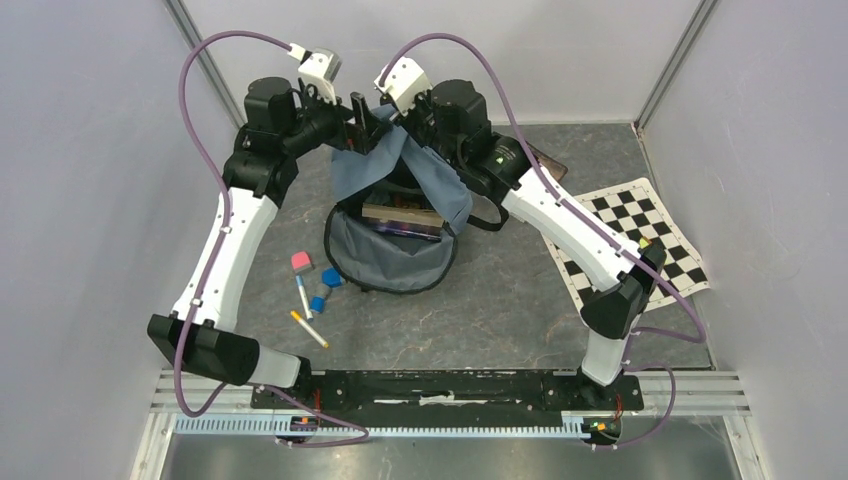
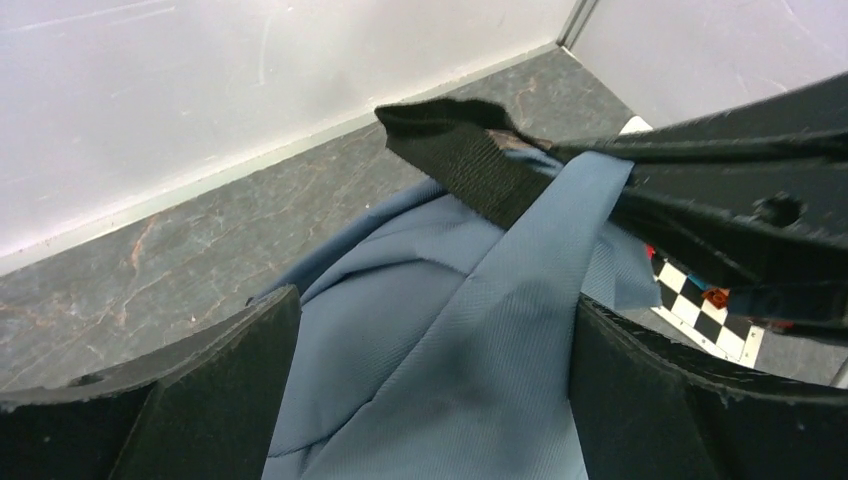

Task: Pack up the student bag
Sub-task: Adjust the student bag at the center of the board.

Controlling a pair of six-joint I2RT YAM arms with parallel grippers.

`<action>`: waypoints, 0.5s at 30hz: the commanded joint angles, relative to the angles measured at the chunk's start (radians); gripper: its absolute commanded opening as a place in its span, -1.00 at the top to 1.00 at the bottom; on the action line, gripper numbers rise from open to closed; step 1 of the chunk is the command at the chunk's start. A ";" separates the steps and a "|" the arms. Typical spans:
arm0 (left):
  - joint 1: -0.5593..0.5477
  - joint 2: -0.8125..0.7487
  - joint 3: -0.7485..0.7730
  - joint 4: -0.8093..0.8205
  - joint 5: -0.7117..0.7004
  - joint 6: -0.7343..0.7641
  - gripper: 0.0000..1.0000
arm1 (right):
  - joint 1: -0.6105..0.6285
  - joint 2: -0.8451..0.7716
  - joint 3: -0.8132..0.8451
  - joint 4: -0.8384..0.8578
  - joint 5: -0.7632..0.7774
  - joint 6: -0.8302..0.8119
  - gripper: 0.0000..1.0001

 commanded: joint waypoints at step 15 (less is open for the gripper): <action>0.046 0.300 0.333 -0.051 -0.324 -0.145 0.96 | -0.236 -0.105 -0.194 0.385 -0.021 0.177 -0.54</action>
